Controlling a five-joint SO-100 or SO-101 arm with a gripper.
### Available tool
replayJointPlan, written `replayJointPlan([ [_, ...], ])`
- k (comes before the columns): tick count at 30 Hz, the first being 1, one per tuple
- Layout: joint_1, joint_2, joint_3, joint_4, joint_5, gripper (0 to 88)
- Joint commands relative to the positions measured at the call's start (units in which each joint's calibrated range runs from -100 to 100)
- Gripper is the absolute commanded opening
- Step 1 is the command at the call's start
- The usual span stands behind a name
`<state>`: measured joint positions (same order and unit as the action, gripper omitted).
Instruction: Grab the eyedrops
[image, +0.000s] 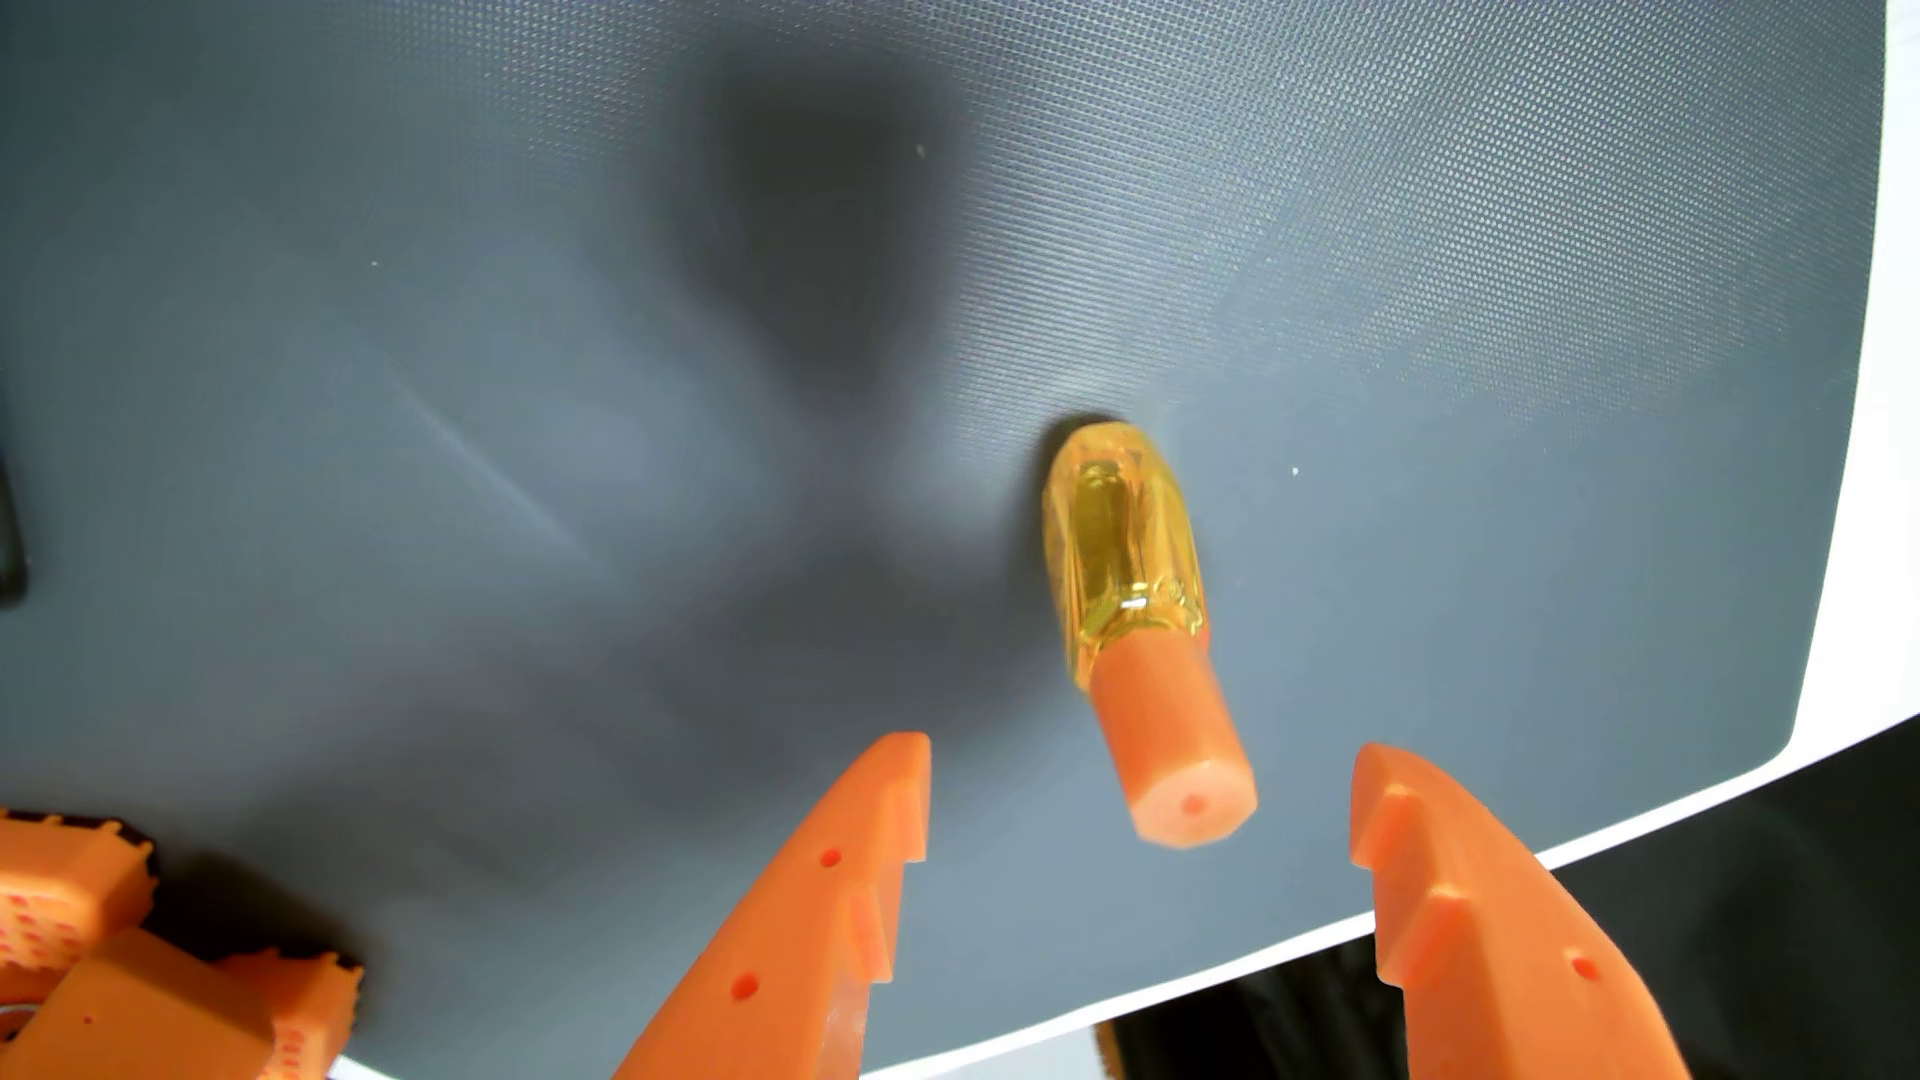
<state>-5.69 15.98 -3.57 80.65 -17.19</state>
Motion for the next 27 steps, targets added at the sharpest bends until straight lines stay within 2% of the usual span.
replayJointPlan([
  [1,0.37,1.64,-3.59,-1.68,0.25,23.1],
  [27,-0.96,4.27,6.13,-11.37,-0.11,23.1],
])
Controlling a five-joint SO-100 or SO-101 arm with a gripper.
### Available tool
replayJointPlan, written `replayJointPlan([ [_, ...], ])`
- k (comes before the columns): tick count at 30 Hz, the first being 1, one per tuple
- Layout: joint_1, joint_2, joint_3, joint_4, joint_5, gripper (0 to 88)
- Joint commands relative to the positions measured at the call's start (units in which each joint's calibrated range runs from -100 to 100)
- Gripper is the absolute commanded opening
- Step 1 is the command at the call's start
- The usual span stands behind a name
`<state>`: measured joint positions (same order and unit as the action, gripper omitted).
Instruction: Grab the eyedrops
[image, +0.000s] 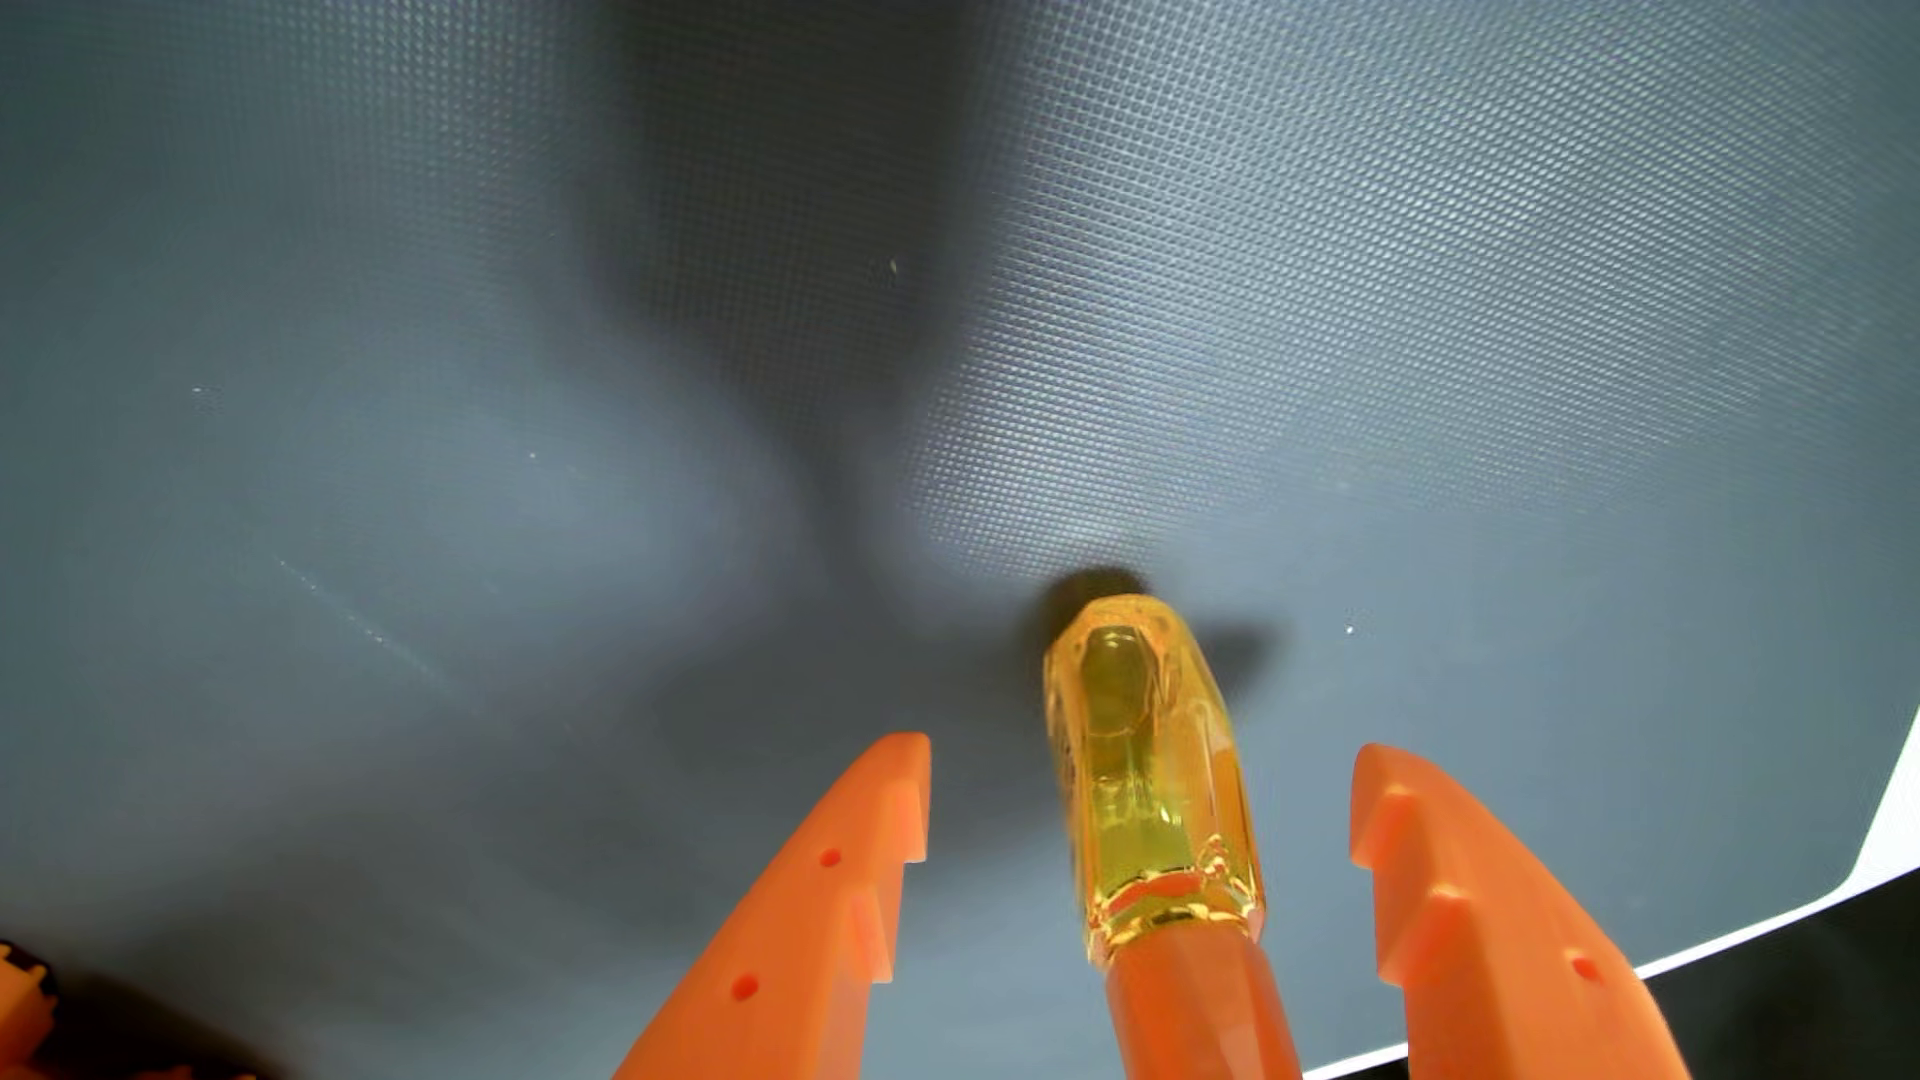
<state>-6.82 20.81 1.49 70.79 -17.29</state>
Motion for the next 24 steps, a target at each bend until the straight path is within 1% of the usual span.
replayJointPlan([
  [1,0.25,-0.56,1.71,-2.04,-0.01,23.1],
  [7,0.33,-0.56,3.33,-3.68,0.10,22.6],
  [24,1.41,2.50,3.06,-3.68,-0.11,22.4],
])
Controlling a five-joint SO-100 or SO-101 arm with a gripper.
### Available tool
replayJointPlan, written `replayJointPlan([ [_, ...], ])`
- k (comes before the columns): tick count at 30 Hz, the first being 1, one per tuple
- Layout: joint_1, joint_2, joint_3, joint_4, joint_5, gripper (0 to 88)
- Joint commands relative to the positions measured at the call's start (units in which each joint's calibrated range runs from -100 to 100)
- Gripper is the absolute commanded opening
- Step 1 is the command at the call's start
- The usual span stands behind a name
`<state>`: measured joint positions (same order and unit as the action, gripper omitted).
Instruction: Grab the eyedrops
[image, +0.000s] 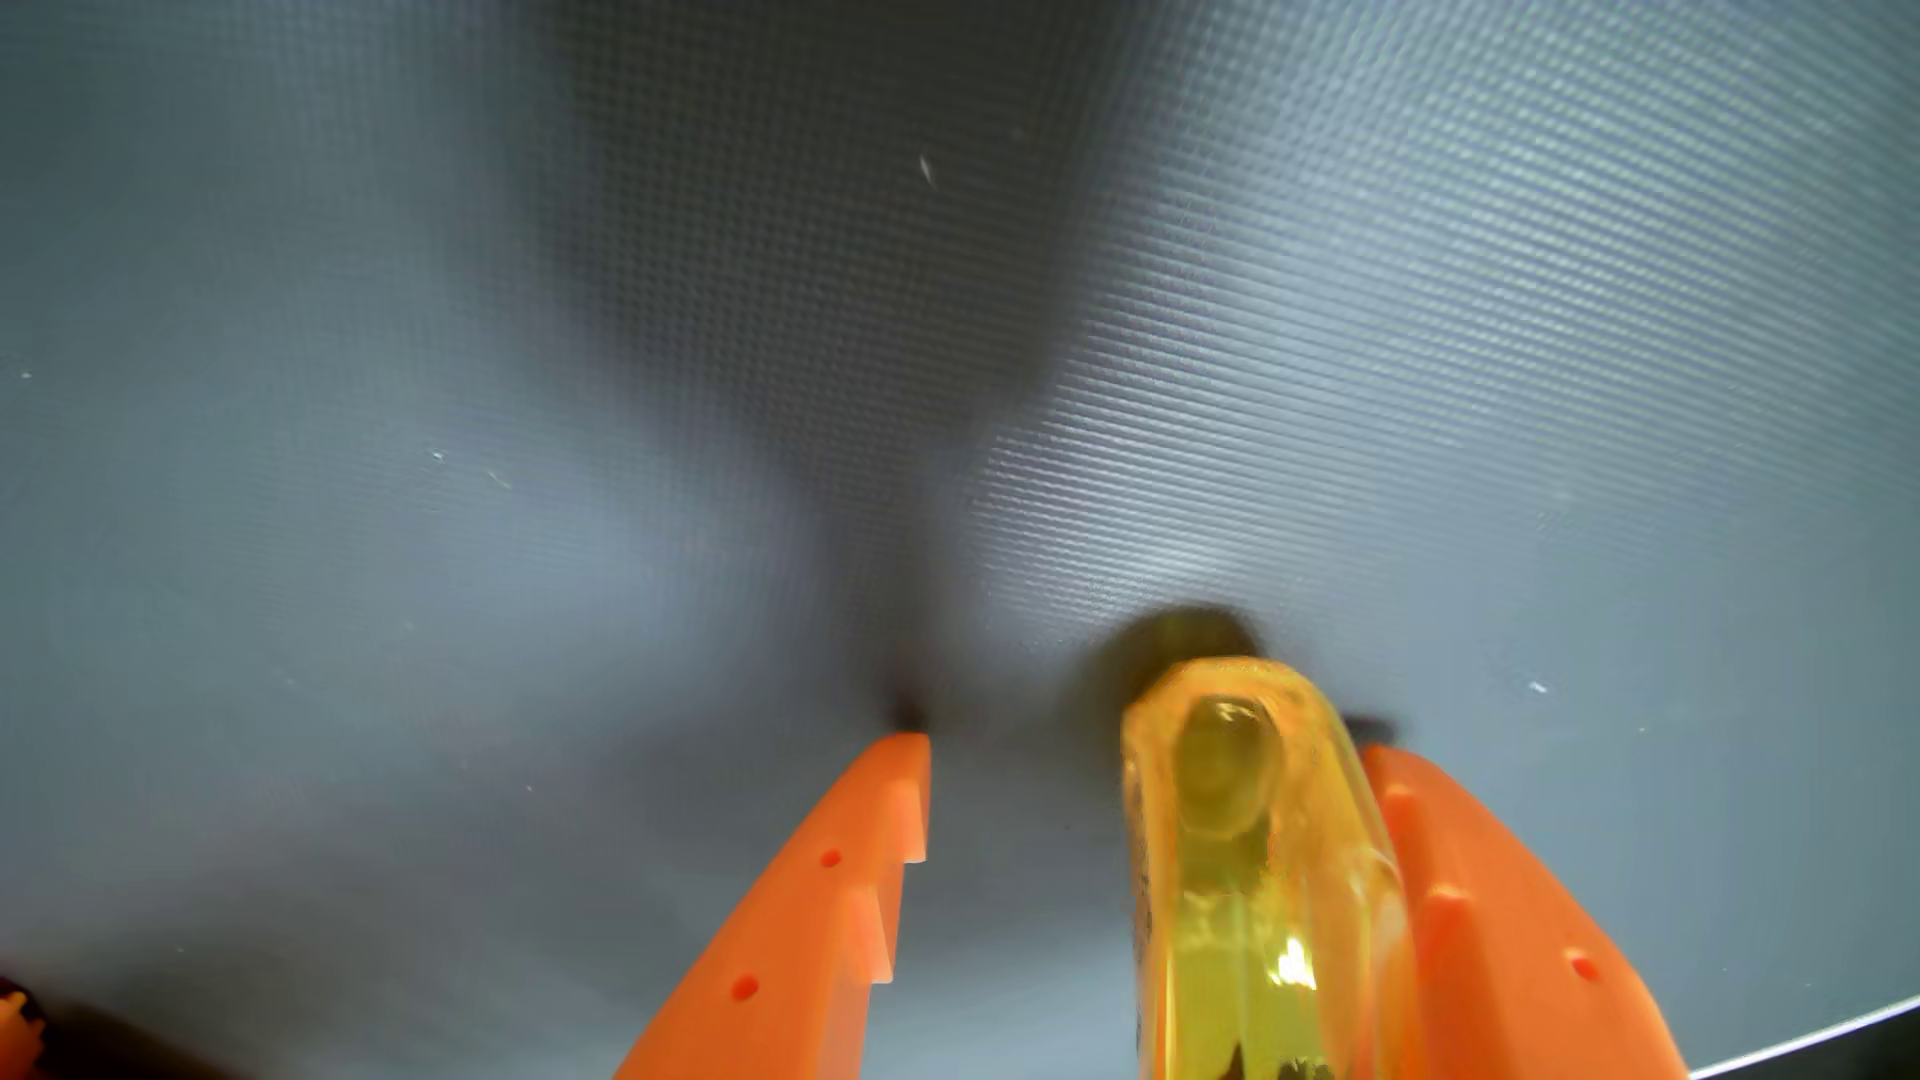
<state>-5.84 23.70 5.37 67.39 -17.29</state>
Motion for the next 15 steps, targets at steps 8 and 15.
replayJointPlan([
  [8,0.52,-0.30,-0.92,-2.96,0.04,1.0],
  [15,0.52,-0.47,-0.92,-2.96,0.15,0.5],
])
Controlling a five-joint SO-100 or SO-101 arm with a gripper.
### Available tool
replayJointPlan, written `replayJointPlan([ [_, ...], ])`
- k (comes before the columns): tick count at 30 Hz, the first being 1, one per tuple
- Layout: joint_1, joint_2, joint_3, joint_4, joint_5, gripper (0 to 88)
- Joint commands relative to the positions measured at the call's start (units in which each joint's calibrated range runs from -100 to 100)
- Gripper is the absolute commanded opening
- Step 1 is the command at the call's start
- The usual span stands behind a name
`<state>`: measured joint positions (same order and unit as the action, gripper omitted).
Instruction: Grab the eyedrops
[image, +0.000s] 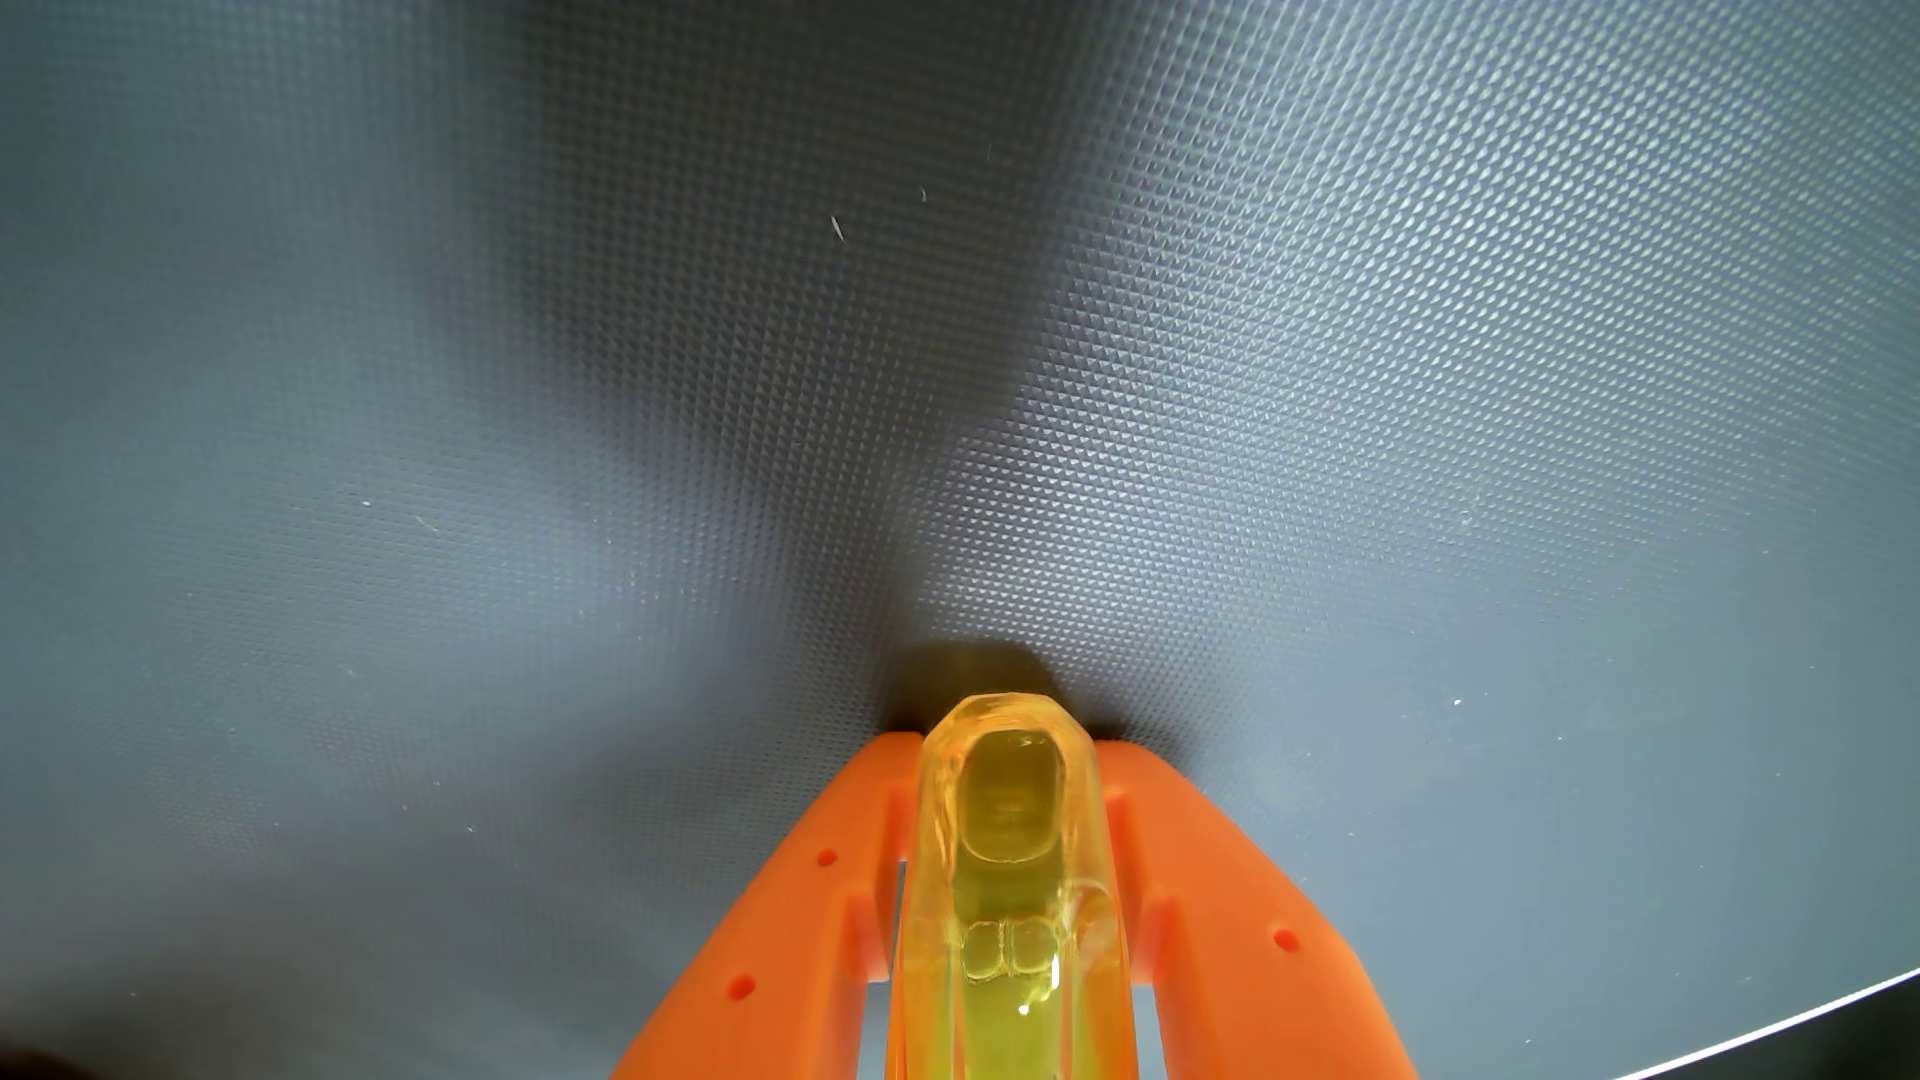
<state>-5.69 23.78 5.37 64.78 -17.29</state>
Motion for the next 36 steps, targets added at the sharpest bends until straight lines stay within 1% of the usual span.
replayJointPlan([
  [1,0.37,-0.64,-0.92,-0.35,0.20,0.5],
  [5,0.54,-1.15,-1.46,0.26,0.36,0.4],
  [9,0.54,-5.65,-4.97,5.19,1.56,0.4],
  [11,1.04,-8.54,-6.86,9.00,3.18,0.4],
  [15,0.54,-14.82,-10.46,14.63,9.41,0.4],
  [18,-0.29,-20.17,-11.99,19.13,11.09,0.4],
  [22,-1.62,-26.88,-10.37,22.85,11.30,0.4],
  [28,-2.62,-33.00,-4.16,22.85,12.34,0.4],
  [36,-2.54,-33.42,-2.81,19.64,13.86,0.5],
])
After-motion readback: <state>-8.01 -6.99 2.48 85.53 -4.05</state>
